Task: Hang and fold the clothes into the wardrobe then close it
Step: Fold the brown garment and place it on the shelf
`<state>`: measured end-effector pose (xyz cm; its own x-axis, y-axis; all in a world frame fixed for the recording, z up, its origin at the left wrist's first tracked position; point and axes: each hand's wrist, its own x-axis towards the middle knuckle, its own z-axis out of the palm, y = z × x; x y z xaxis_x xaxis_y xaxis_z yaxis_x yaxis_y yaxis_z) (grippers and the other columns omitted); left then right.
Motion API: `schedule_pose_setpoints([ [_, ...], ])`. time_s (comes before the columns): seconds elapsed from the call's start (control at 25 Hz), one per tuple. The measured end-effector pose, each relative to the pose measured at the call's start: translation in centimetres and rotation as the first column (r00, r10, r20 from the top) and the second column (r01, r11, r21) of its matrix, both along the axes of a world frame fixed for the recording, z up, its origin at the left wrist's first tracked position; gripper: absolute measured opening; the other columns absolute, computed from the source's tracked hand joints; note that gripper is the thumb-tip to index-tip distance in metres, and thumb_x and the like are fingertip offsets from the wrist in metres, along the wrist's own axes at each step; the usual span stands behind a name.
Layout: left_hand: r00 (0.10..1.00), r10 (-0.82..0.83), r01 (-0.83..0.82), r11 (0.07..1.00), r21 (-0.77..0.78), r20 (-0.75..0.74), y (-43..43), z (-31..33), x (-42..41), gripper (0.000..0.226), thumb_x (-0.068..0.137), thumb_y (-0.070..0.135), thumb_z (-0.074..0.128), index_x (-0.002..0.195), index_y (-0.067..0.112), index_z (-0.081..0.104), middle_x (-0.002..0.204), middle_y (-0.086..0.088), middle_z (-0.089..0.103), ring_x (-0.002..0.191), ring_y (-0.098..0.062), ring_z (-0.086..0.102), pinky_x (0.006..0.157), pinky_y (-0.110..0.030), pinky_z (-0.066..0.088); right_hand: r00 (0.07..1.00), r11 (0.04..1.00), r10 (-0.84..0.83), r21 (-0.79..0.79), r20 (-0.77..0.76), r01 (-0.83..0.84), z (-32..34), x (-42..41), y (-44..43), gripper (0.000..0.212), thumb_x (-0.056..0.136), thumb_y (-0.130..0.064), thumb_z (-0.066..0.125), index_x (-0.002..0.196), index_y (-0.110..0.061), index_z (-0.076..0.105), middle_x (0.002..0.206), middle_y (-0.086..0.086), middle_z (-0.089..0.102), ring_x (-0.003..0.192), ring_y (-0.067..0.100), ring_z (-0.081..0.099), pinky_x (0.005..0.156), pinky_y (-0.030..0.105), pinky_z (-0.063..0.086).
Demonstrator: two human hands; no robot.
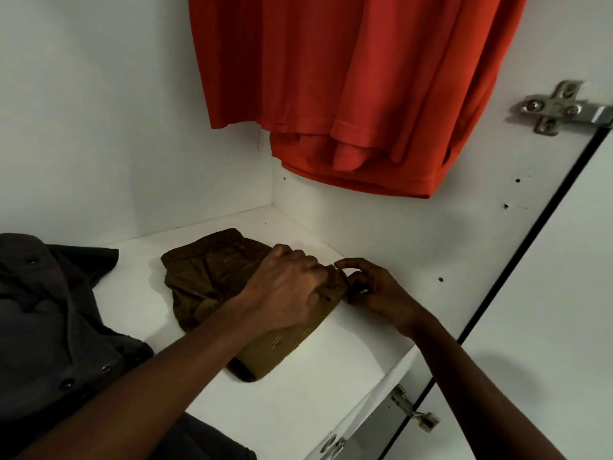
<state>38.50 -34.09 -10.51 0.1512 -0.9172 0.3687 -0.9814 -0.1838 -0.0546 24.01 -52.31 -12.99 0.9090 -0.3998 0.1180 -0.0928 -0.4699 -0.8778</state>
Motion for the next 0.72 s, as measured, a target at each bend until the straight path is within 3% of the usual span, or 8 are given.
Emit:
schedule_pose_setpoints([
  [0.04, 0.976, 0.012, -0.027, 0.997, -0.067, -0.217, -0.4, 0.4, 0.3, 0.022, 0.099, 0.042, 0.053, 0.1, 0.026, 0.068, 0.09, 0.005, 0.071, 0.084, -0.017, 0.067, 0.088, -0.042, 0.054, 1.0, 0.999, 0.011, -0.035, -0.018, -0.011, 0.1, 0.1, -0.1, 0.055, 0.085, 0.014, 0.064, 0.128, -0.02, 0.064, 0.076, 0.003, 0.065, 0.077, 0.013, 0.062, 0.074, 0.02, 0.05],
  [0.12, 0.683, 0.024, -0.228, 0.957, -0.182, -0.73, -1.2, 0.6, 1.2, 0.027, 0.104, 0.042, 0.054, 0.092, 0.022, 0.068, 0.077, 0.0, 0.07, 0.073, -0.02, 0.07, 0.078, -0.044, 0.06, 0.999, 0.995, -0.001, -0.097, -0.035, -0.003, 0.5, 0.7, -0.1, 0.048, 0.085, 0.015, 0.06, 0.121, -0.016, 0.066, 0.077, 0.002, 0.065, 0.076, 0.013, 0.062, 0.071, 0.021, 0.051],
  [0.16, 0.6, 0.061, -0.337, 0.923, -0.184, -0.797, -1.4, 0.4, 1.6, 0.027, 0.104, 0.042, 0.055, 0.096, 0.021, 0.069, 0.077, -0.001, 0.07, 0.073, -0.02, 0.07, 0.075, -0.042, 0.061, 0.999, 0.991, -0.027, -0.129, -0.038, 0.022, 0.4, 1.2, -0.2, 0.043, 0.084, 0.012, 0.057, 0.113, -0.018, 0.068, 0.079, 0.003, 0.066, 0.077, 0.017, 0.063, 0.072, 0.026, 0.052],
  [0.32, 0.864, 0.389, -0.478, 0.834, -0.276, -0.319, -0.9, -2.3, 2.4, 0.031, 0.095, 0.051, 0.063, 0.114, 0.027, 0.062, 0.105, 0.002, 0.067, 0.098, -0.019, 0.065, 0.084, -0.037, 0.048, 0.967, 0.937, -0.248, -0.268, -0.054, 0.225, -0.9, 3.2, -0.8, 0.027, 0.076, -0.029, 0.042, 0.09, -0.034, 0.065, 0.09, -0.005, 0.069, 0.089, 0.019, 0.064, 0.082, 0.033, 0.048],
  [0.4, 0.914, 0.312, -0.398, 0.812, -0.427, -0.258, -0.6, -0.8, 2.0, 0.032, 0.093, 0.053, 0.064, 0.112, 0.027, 0.064, 0.104, 0.002, 0.066, 0.097, -0.018, 0.063, 0.085, -0.04, 0.047, 0.949, 0.934, -0.315, -0.183, -0.012, 0.308, -1.9, 3.7, -0.7, 0.033, 0.084, -0.049, 0.042, 0.091, -0.029, 0.068, 0.094, -0.005, 0.07, 0.096, 0.022, 0.064, 0.089, 0.036, 0.049],
  [0.48, 0.937, 0.187, -0.305, 0.853, -0.424, -0.296, 0.1, 1.3, 0.9, 0.029, 0.094, 0.059, 0.059, 0.101, 0.031, 0.063, 0.081, 0.013, 0.062, 0.075, -0.007, 0.061, 0.074, -0.032, 0.052, 0.947, 0.906, -0.319, -0.309, -0.045, 0.291, -2.3, 4.0, -0.8, 0.035, 0.098, -0.051, 0.047, 0.077, -0.027, 0.06, 0.084, -0.004, 0.067, 0.09, 0.025, 0.064, 0.083, 0.034, 0.047],
  [0.6, 0.918, 0.173, -0.178, 0.984, 0.019, -0.357, 1.9, 2.2, -1.9, 0.047, 0.085, 0.08, 0.053, 0.089, 0.034, 0.056, 0.064, 0.015, 0.054, 0.063, 0.002, 0.054, 0.072, -0.029, 0.051, 0.9, 0.732, -0.419, -0.631, -0.12, 0.257, -1.9, 4.1, -0.9, 0.03, 0.106, -0.034, 0.044, 0.089, -0.019, 0.063, 0.093, 0.007, 0.071, 0.093, 0.032, 0.067, 0.074, 0.032, 0.045],
  [0.72, 0.934, 0.223, -0.133, 0.943, 0.306, -0.279, 3.8, 0.7, -3.3, 0.059, 0.075, 0.086, 0.059, 0.093, 0.03, 0.051, 0.076, 0.015, 0.057, 0.072, -0.004, 0.055, 0.075, -0.029, 0.048, 0.85, 0.491, -0.52, -0.843, -0.083, 0.218, -2.0, 4.2, -0.7, 0.035, 0.11, -0.035, 0.031, 0.114, -0.015, 0.06, 0.101, 0.009, 0.071, 0.093, 0.031, 0.069, 0.071, 0.034, 0.046],
])
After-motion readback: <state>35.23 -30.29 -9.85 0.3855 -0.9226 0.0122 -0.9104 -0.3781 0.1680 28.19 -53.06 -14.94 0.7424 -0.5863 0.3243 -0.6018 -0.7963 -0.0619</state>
